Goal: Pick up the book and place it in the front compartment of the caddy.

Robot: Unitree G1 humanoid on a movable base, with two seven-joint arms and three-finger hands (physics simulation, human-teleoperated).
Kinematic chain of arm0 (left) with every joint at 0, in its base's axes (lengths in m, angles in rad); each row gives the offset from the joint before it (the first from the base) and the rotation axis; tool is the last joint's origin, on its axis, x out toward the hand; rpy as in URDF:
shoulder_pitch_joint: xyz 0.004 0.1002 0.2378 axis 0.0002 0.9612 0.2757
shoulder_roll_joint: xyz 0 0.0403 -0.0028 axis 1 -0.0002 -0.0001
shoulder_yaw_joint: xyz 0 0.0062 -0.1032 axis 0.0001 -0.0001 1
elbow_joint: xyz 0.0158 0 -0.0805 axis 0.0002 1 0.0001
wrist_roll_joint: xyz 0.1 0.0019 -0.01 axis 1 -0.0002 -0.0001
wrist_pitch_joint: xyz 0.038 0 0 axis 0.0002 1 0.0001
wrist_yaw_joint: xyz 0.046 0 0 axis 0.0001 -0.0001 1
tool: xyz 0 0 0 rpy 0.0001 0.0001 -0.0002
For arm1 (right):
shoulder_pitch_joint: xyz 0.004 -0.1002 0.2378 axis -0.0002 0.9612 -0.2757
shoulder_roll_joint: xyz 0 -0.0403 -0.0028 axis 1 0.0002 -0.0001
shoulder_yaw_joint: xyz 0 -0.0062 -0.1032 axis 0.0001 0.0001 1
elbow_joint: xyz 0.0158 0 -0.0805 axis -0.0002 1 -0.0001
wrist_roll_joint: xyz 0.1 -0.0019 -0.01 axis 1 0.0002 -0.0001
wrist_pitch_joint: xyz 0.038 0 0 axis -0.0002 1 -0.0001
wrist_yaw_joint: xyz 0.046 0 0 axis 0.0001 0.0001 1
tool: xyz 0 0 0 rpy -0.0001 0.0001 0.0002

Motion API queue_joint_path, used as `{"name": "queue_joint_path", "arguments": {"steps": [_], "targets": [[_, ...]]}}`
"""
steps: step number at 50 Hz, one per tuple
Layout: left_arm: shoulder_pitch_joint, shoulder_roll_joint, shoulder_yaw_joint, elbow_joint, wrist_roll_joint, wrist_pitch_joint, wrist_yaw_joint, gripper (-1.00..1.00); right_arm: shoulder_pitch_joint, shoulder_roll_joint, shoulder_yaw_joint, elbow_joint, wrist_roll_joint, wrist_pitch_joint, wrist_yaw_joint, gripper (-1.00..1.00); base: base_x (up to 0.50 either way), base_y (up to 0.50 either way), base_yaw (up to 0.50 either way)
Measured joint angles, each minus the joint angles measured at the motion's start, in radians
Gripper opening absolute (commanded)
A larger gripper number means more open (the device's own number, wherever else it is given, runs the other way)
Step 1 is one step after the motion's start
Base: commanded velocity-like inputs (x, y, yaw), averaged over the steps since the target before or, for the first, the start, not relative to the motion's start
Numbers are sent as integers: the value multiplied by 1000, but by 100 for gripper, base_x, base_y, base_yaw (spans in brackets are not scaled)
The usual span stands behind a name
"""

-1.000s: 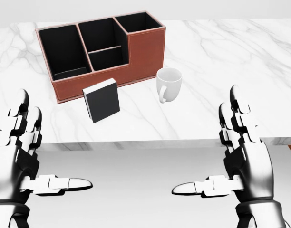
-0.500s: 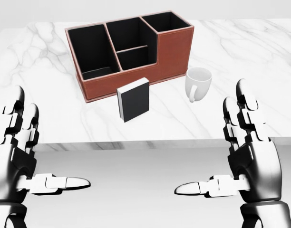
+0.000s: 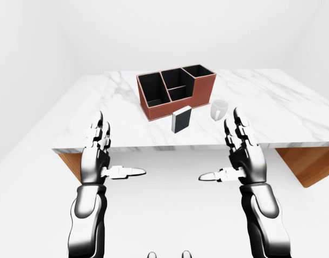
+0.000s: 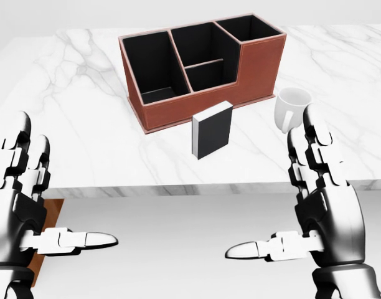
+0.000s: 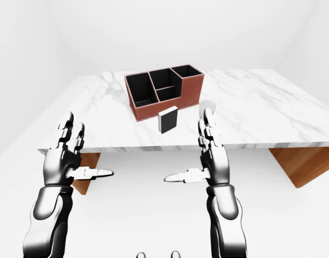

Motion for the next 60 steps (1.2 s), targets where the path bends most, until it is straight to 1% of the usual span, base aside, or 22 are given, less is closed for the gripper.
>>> {"name": "queue_joint_path", "arguments": {"steps": [6, 8, 19, 51, 55, 60], "targets": [[1, -1, -2, 1, 0, 0, -1, 99, 2, 1, 1, -8, 2, 0, 9, 100, 0, 0, 0], [11, -1, -2, -3, 0, 0, -2, 99, 15, 1, 0, -16, 10, 0, 16, 100, 50, 0, 0], [5, -1, 0, -4, -2, 0, -2, 99, 17, 1, 2, -31, 28, 0, 31, 100, 50, 0, 0], [5, -2, 3, -20, -7, 0, -5, 99, 18, 2, 4, -40, 28, 0, 29, 100, 50, 0, 0], [4, -2, 3, -19, -7, 0, -5, 99, 17, 2, 6, -35, 22, 0, 27, 100, 32, 0, 0], [4, -2, 3, -17, -7, 0, -5, 99, 16, 2, 8, -30, 13, 0, 24, 100, 2, 0, 0]]}}
